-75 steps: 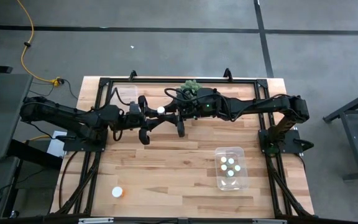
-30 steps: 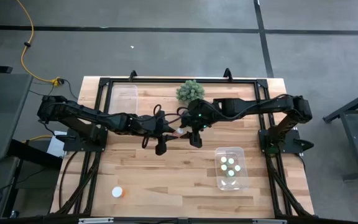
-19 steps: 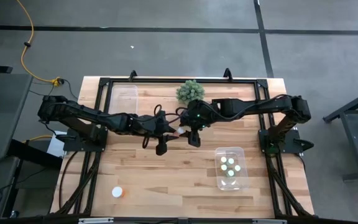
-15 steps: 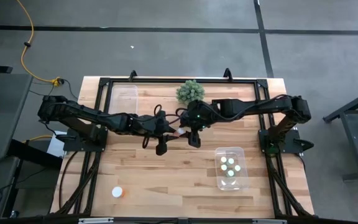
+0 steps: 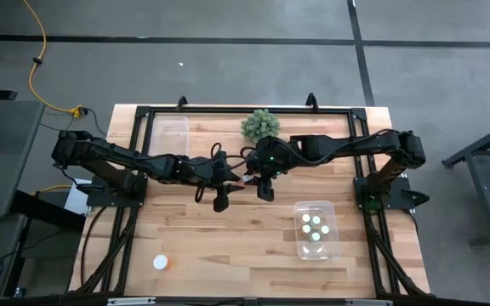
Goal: Pick and place medicine bottles into bin by pill shape (circle, oval)
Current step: Put the pink tablet bottle into the right transparent bin
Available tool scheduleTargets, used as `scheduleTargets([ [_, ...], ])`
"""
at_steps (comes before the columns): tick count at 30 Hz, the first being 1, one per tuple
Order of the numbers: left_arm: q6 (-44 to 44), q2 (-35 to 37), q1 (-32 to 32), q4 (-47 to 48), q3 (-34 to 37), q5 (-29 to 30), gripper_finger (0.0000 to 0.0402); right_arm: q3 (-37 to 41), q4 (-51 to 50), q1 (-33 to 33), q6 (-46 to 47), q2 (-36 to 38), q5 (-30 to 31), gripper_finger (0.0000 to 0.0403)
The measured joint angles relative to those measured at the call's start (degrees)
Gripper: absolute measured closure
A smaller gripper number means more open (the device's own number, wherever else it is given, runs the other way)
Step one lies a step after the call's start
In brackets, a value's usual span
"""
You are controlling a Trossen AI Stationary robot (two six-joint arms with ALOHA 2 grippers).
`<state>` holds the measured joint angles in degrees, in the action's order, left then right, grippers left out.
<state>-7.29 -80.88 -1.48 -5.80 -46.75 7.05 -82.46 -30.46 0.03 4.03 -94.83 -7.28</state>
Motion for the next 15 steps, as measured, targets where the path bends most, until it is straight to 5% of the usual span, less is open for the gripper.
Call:
scheduleTargets([
  [15, 0.0, 0.64, -0.02, 0.19, 0.08, -0.12, 0.03, 0.0, -0.33, -0.29, -1.25, 0.31, -0.05, 0.0303],
])
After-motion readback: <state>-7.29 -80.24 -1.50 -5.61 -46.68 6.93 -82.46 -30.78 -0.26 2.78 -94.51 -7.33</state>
